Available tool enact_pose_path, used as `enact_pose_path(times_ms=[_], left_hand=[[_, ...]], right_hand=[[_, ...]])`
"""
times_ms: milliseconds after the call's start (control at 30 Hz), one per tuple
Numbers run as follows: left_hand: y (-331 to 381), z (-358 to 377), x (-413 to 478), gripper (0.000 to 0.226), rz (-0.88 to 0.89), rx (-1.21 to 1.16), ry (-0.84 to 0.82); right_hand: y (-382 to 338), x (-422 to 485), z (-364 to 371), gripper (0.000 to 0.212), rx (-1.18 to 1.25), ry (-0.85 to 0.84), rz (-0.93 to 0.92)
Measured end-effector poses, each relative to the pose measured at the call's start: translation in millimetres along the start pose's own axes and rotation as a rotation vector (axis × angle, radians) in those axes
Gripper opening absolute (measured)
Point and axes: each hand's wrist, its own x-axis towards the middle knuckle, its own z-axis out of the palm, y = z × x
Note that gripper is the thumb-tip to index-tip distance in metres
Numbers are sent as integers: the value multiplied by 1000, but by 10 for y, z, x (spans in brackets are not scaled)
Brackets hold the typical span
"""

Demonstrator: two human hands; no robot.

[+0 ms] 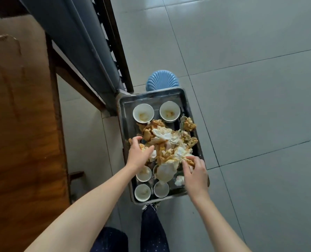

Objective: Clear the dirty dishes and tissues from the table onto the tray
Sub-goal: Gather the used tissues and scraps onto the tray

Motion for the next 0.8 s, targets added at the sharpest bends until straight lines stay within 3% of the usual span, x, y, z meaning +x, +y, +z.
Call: enact_pose_path(times_ms=[267,500,633,700,800], left_hand=[[-321,231,159,84,6,-22,-40],[-435,70,112,94,13,-75,-65],[-359,20,134,86,86,-61,-45],[-286,4,174,83,140,17,-39],[-215,-4,222,83,250,328,-61]], right_hand=[[260,185,226,18,21,-31,-32],[242,524,199,20,33,-26,-99],[70,811,269,23,0,-42,-170],[-33,948,327,24,-16,-51,-206],[-140,1114,419,24,-43,-63,-223]])
